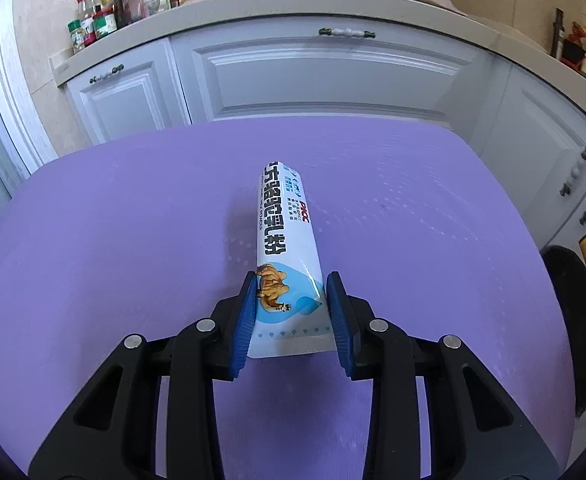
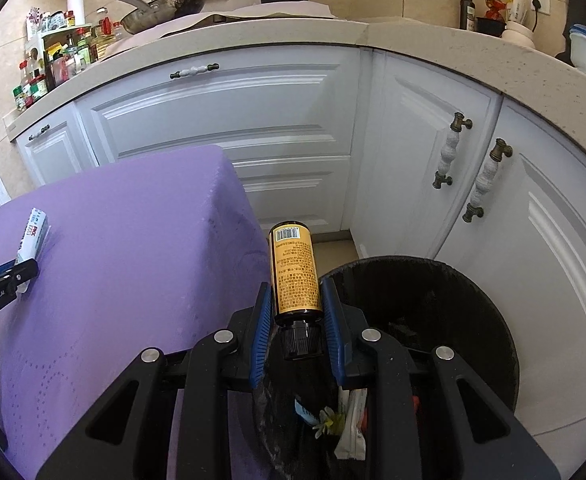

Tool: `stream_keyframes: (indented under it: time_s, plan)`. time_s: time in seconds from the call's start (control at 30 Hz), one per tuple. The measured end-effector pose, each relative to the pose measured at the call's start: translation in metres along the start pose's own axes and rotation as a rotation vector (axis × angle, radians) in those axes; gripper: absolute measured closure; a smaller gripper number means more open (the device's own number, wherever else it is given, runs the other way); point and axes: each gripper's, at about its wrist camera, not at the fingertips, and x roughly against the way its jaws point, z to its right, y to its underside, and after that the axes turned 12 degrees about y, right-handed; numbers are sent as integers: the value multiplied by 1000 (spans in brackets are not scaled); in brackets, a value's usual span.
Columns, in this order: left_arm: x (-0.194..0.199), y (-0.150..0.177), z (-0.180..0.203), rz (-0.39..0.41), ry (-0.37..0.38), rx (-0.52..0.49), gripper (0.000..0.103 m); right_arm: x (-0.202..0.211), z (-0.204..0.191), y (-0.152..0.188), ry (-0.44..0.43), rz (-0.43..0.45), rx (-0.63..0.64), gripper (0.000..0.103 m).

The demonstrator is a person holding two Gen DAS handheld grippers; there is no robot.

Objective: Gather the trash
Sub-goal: 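Carry the white tube over the bin with the left tool and open both tools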

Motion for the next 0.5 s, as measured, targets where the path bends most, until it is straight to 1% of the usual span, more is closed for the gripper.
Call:
stream_keyframes:
  time_s: [0.2, 0.5]
  plan:
    - [24, 12, 16, 25, 18, -43, 69, 14, 4, 8, 3, 8, -6, 77]
    - [56, 27, 56, 52, 104, -117, 69, 44, 19, 22, 25, 32, -27, 77]
